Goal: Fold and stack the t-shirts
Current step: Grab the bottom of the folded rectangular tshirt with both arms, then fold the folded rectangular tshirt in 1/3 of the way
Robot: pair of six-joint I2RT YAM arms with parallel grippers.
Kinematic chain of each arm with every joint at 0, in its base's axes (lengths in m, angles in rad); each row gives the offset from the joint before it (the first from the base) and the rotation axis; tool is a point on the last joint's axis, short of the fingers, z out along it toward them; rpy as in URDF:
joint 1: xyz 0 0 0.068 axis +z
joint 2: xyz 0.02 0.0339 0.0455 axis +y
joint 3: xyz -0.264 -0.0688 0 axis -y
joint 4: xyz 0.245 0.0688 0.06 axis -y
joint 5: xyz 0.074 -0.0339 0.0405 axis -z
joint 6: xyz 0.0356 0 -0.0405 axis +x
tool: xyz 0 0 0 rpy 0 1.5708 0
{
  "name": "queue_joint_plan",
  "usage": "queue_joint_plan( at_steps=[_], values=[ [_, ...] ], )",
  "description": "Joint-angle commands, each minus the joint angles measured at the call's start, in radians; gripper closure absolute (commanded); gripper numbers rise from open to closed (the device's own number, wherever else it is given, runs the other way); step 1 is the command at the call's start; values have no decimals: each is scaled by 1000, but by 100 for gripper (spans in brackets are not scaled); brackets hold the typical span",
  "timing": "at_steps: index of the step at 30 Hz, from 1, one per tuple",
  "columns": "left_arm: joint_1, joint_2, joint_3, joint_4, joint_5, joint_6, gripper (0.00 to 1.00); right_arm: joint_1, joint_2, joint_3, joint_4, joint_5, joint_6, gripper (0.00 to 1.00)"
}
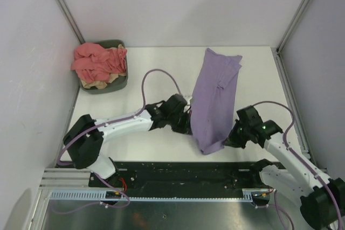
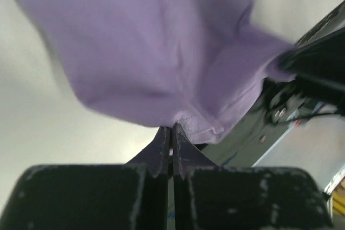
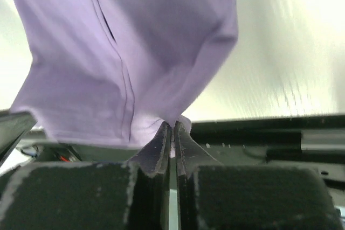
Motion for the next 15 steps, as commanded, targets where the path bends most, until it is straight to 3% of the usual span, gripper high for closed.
queue_joint_plan(
  at_steps=[1, 15],
  values=[
    [41, 106, 202, 22, -61, 41, 100, -99, 113, 88, 152, 52, -80, 97],
    [178, 533, 705, 81, -163, 21, 100, -288, 572, 353, 527, 250, -174, 100]
  ],
)
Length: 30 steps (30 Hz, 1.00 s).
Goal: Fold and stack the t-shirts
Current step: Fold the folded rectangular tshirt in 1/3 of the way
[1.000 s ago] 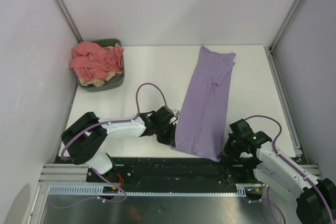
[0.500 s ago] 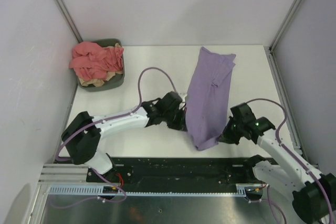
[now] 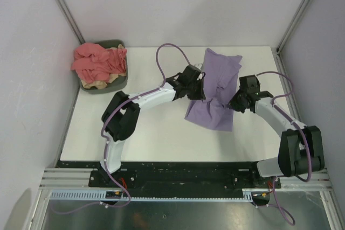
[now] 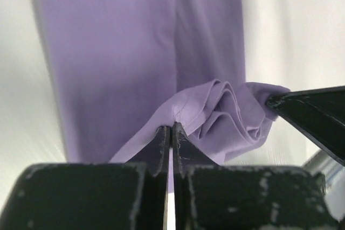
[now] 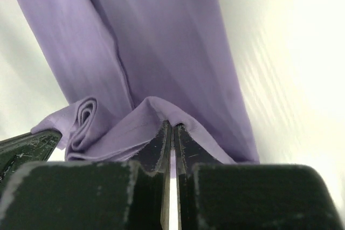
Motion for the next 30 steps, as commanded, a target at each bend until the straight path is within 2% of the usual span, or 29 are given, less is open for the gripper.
queue_joint_plan(
  at_steps=[1, 5, 12, 24, 26, 28, 29, 30],
  values=[
    [43, 76, 137, 40, -64, 7, 100, -54, 84, 68, 182, 78, -39, 100],
    [73, 142, 203, 42, -70, 16, 100, -90, 162, 102, 249, 68, -41, 100],
    [95, 196, 264, 57, -49, 32, 100, -143, 265, 168, 274, 33, -35, 100],
    [131, 273, 349, 57, 14, 34, 100, -164, 323, 200, 276, 21, -47, 100],
    [137, 288, 368, 58, 27, 37, 98, -169, 327, 203, 281, 17, -49, 96],
    [144, 296, 379, 57, 35, 42, 93, -174, 329, 207, 279, 14, -55, 86],
    [148, 298, 386, 58, 40, 46, 88, -177, 329, 211, 276, 11, -59, 79],
    [153, 300, 393, 57, 51, 52, 79, -180, 326, 218, 270, 9, -66, 72]
  ],
)
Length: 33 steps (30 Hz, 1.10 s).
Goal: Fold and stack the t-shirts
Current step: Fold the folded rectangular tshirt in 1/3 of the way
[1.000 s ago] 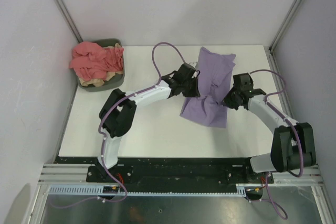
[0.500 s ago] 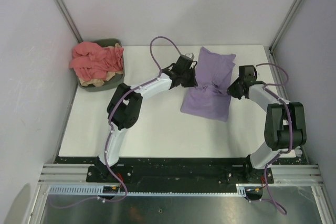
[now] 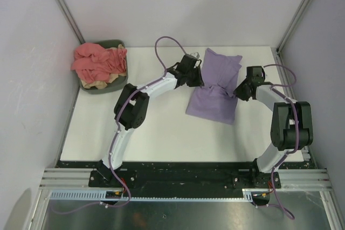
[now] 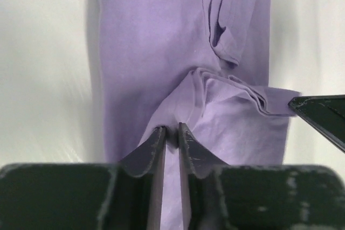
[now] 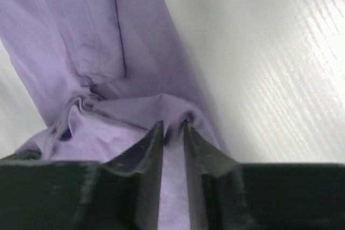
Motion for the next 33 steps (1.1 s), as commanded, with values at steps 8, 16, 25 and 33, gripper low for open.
queue_joint_plan(
  at_steps=[8, 16, 25, 33],
  values=[
    [58, -89, 21, 37, 40, 110, 31, 4, -63, 113, -58, 33, -83, 50],
    [43, -112, -60, 40, 103, 107, 79, 88, -11, 118, -45, 25, -103, 71],
    [44, 31, 26, 50, 177, 80, 95, 143, 186, 256, -18, -7, -116, 74],
    [90, 185, 170, 51, 240, 37, 91, 147, 324, 405, -112, 35, -138, 70]
  ],
)
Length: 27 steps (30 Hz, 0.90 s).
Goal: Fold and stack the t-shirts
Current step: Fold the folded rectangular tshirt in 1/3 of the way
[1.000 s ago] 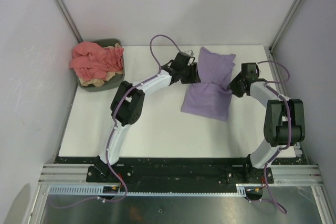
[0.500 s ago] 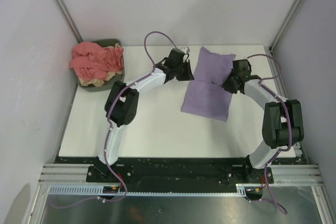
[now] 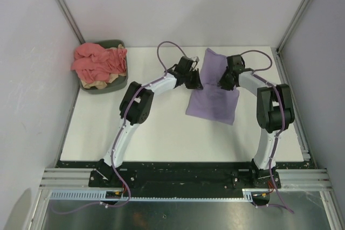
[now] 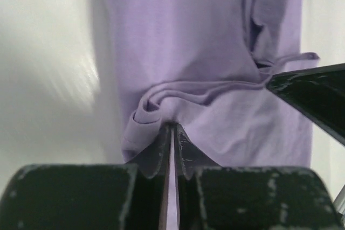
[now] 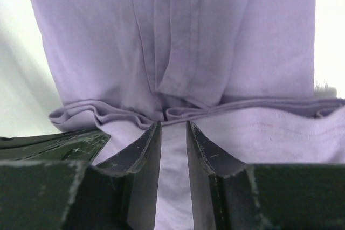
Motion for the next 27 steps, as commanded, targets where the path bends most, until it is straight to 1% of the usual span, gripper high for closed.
queue_joint_plan(
  at_steps=[1, 7, 11, 13, 16, 18, 20, 23, 27],
  values=[
    [41, 45, 97, 14, 54, -39, 90, 1, 65, 105, -66, 51, -37, 69],
    [60, 42, 113, 14, 88, -37, 84, -3, 119, 166, -133, 84, -59, 69],
    [68, 1, 94, 14, 112, -30, 81, -2, 103, 217, -175, 112, -76, 68],
    [70, -44, 61, 14, 114, -28, 79, -2, 83, 237, -190, 127, -84, 67],
    [73, -154, -59, 15, 74, -39, 68, -1, 54, 264, -212, 144, -95, 65],
    [73, -246, -166, 15, 16, -55, 59, 0, 40, 279, -229, 150, -98, 64],
    [75, -332, -286, 15, -29, -67, 54, 0, 21, 285, -249, 150, -98, 64],
    [75, -438, -438, 15, -60, -66, 51, -1, -41, 252, -278, 155, -88, 63],
    [74, -497, -560, 16, -8, -57, 55, -3, -172, 105, -269, 109, -62, 63]
  ],
)
